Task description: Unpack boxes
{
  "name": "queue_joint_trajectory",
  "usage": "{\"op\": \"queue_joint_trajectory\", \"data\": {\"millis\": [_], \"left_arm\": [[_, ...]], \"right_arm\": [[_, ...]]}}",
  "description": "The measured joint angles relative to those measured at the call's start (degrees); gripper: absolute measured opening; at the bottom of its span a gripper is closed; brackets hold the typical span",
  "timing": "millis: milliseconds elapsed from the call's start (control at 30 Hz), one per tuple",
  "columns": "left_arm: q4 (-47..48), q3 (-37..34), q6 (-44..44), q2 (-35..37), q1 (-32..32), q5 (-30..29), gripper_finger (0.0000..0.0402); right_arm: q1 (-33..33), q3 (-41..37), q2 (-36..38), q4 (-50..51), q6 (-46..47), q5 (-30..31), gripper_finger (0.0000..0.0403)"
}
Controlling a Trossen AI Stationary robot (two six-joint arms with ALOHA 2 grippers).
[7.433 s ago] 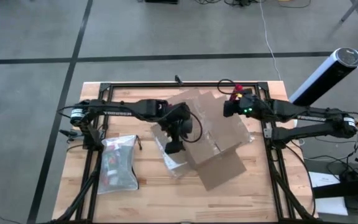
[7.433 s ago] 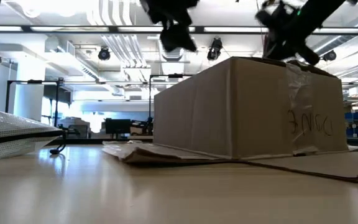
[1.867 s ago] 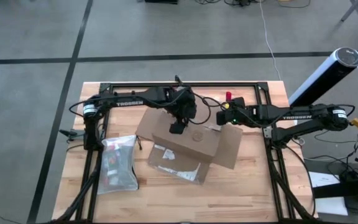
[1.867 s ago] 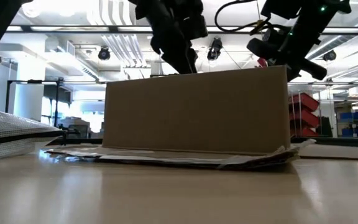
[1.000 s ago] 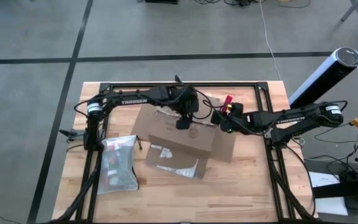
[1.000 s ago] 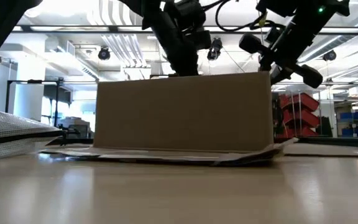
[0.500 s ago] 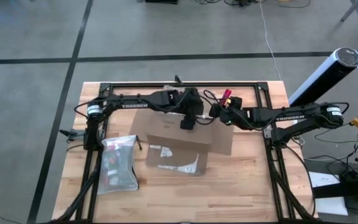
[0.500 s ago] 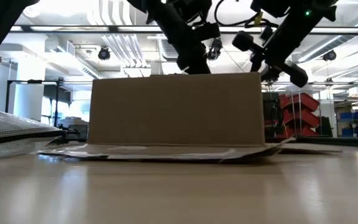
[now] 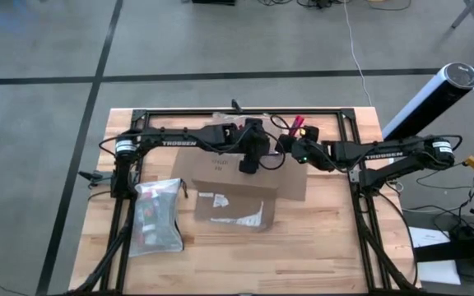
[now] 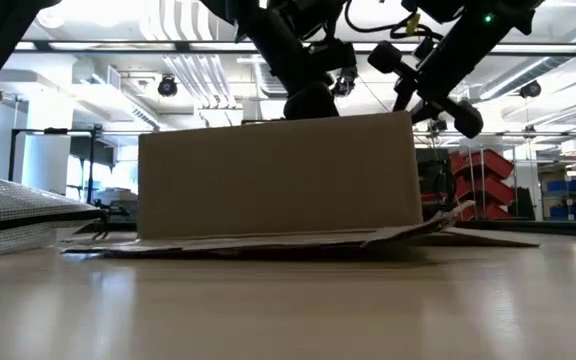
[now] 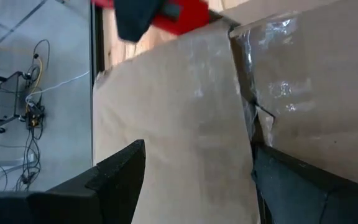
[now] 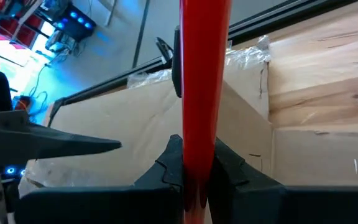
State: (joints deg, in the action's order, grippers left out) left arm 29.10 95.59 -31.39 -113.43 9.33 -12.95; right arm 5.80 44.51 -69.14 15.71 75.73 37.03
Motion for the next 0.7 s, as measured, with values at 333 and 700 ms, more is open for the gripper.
{"op": "queue_joint_trajectory", "data": {"millis": [333,700], "left_arm": [[-0.7,0.3,-0.1,0.0,-0.8,0.5,0.0274],[-0.4,0.3,-1.0,-2.1,-0.8,-5.0,0.0274]], "right_arm": [[0.2,0.1,0.0,-4.8,-1.4,0.0,0.0015],[0.2,0.1,0.0,-1.8,-1.9,0.7,0.0015]]}}
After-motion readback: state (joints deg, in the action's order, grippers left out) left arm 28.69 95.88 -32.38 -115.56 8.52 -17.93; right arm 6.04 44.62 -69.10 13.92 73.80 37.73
